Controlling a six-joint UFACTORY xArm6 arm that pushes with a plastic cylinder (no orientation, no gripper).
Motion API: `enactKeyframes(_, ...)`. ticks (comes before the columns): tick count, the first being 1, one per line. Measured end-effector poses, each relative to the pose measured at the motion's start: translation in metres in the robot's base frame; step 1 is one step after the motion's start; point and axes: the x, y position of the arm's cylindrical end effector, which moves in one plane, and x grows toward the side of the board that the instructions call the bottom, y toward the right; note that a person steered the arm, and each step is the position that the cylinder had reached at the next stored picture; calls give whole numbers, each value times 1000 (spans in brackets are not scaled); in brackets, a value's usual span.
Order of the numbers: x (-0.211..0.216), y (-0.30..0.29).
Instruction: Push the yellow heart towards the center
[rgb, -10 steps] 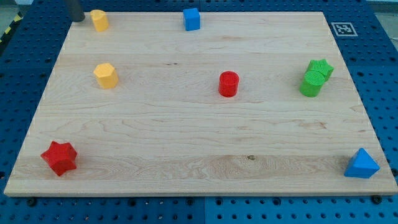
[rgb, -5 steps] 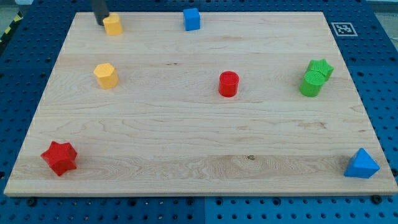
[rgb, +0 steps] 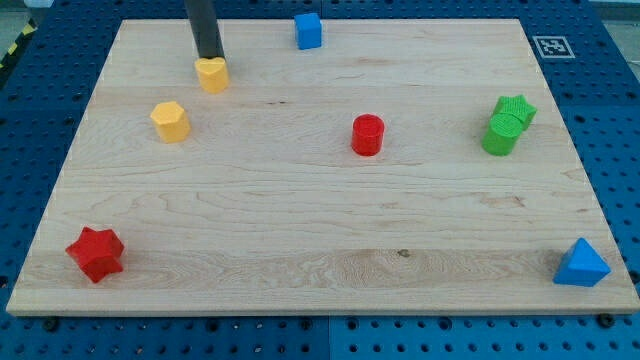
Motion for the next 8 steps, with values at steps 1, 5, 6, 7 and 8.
enactKeyframes(1, 19, -11)
enactKeyframes(5, 78, -26)
enactKeyframes(6, 79, -26)
enactKeyframes(7, 78, -16)
enactKeyframes(8, 75, 12)
